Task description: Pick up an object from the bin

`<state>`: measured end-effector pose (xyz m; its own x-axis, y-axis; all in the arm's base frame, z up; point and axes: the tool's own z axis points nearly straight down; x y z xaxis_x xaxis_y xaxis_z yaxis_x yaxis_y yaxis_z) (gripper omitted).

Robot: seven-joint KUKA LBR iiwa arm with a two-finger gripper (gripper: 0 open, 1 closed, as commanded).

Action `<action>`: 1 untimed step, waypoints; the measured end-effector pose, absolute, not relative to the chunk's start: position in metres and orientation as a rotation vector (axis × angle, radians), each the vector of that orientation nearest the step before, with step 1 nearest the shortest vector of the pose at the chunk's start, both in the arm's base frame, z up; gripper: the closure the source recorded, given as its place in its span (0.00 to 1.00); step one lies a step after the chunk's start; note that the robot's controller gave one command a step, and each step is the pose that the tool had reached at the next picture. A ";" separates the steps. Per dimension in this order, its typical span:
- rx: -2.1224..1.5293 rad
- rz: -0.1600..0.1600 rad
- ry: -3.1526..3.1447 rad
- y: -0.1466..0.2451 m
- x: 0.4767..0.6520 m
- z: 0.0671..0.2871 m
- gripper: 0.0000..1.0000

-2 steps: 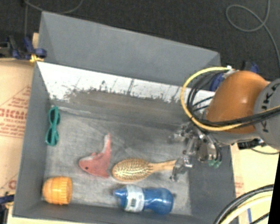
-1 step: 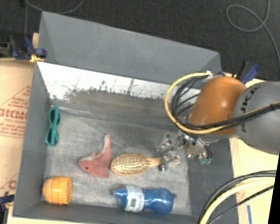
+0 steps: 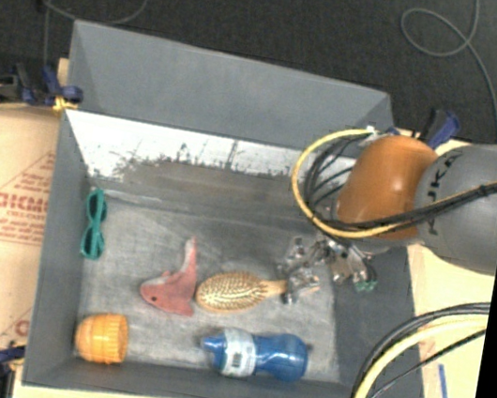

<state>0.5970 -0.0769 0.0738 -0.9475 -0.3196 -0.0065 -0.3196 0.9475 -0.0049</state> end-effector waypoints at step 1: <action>-0.918 -0.003 3.001 -0.087 0.628 0.244 1.00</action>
Offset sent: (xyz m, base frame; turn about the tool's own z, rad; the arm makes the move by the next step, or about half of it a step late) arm 0.0000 0.0000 0.0000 0.0000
